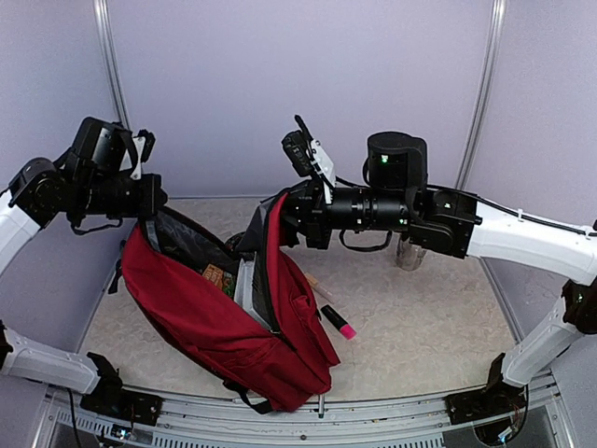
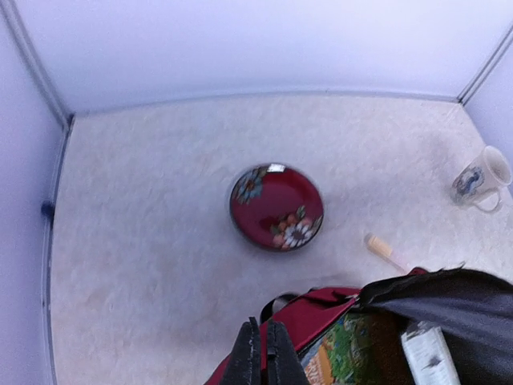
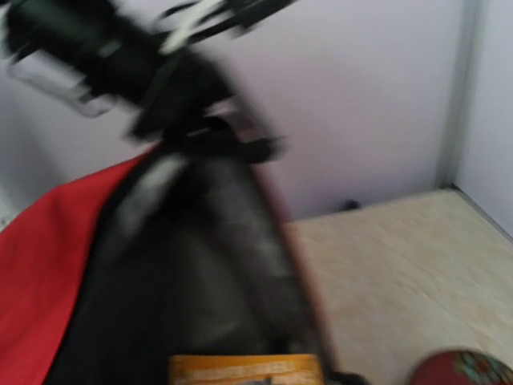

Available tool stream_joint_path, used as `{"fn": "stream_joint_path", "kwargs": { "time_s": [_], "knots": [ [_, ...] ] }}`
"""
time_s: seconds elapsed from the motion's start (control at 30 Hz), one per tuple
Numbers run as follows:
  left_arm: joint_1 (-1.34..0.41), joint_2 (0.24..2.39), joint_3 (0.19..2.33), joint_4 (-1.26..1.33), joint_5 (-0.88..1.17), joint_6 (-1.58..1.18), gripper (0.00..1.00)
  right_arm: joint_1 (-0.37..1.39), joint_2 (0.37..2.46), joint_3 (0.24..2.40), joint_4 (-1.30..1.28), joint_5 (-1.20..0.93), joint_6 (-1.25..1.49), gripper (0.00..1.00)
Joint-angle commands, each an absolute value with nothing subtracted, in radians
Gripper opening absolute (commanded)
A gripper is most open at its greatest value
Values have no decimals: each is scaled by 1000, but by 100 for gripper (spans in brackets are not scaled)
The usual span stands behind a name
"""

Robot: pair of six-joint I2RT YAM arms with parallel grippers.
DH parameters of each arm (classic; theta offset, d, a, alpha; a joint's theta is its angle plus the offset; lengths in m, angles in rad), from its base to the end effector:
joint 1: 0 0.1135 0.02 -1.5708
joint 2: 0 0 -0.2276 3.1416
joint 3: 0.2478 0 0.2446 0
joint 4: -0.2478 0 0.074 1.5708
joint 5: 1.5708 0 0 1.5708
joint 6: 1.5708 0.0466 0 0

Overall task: Pack the student bag
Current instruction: Pass from the right arm to the left

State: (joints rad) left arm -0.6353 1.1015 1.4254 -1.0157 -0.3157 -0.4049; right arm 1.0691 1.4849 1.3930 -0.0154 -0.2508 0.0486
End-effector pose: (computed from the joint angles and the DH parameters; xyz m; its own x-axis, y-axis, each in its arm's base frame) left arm 0.1807 -0.1153 0.3734 -0.6183 -0.0093 -0.7859 0.1393 0.9828 -0.1213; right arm 0.1633 0.3217 0.3655 -0.0985 -0.0817 -0.9918 -0.9644 0.2538 0.0749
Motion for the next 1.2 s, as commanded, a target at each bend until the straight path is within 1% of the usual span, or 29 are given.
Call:
{"fn": "stream_joint_path", "kwargs": {
  "time_s": [0.0, 0.13, 0.2, 0.23, 0.27, 0.3, 0.33, 0.37, 0.4, 0.43, 0.47, 0.57, 0.63, 0.7, 0.83, 0.9, 0.97, 1.03, 1.17],
  "knots": [
    [-724, 1230, 1660, -825, -436, -254, 0, 1062, 1546, 1498, -36, -377, -32, 0],
    [-793, 1319, 1811, -718, -406, -147, 0, 1063, 1607, 1588, -73, -303, -56, 0],
    [-823, 1340, 1846, -670, -385, -94, 0, 1063, 1644, 1628, -91, -283, -68, 0],
    [-835, 1349, 1855, -654, -375, -69, 0, 1063, 1656, 1646, -100, -283, -71, 5],
    [-845, 1358, 1862, -642, -369, -48, 0, 1063, 1669, 1660, -111, -291, -72, 13],
    [-850, 1367, 1865, -637, -362, -22, 0, 1064, 1678, 1674, -123, -306, -75, 23],
    [-852, 1375, 1862, -636, -358, -6, 0, 1063, 1683, 1681, -133, -323, -78, 35],
    [-853, 1381, 1854, -637, -358, 4, 0, 1062, 1687, 1680, -144, -339, -79, 51],
    [-853, 1386, 1842, -636, -364, 13, 0, 1060, 1688, 1678, -156, -356, -82, 64],
    [-854, 1388, 1827, -632, -368, 18, 0, 1058, 1690, 1678, -173, -374, -89, 74],
    [-854, 1389, 1812, -628, -368, 26, 0, 1054, 1689, 1677, -198, -392, -97, 80],
    [-859, 1379, 1779, -608, -352, 55, 0, 1036, 1686, 1690, -285, -486, -130, 88],
    [-858, 1374, 1775, -597, -353, 72, 0, 1023, 1677, 1707, -347, -592, -161, 95],
    [-858, 1367, 1775, -588, -355, 89, 0, 1018, 1661, 1732, -405, -708, -215, 99],
    [-857, 1357, 1759, -577, -364, 101, 0, 1016, 1619, 1781, -504, -905, -347, 100],
    [-857, 1349, 1733, -560, -367, 106, 0, 1015, 1595, 1779, -510, -875, -369, 100],
    [-857, 1347, 1715, -552, -369, 114, 0, 1013, 1580, 1753, -496, -746, -363, 100],
    [-857, 1349, 1713, -558, -380, 119, 0, 1005, 1579, 1751, -529, -674, -372, 100],
    [-857, 1333, 1693, -554, -377, 133, 0, 976, 1565, 1750, -635, -681, -409, 100]
  ]
}}
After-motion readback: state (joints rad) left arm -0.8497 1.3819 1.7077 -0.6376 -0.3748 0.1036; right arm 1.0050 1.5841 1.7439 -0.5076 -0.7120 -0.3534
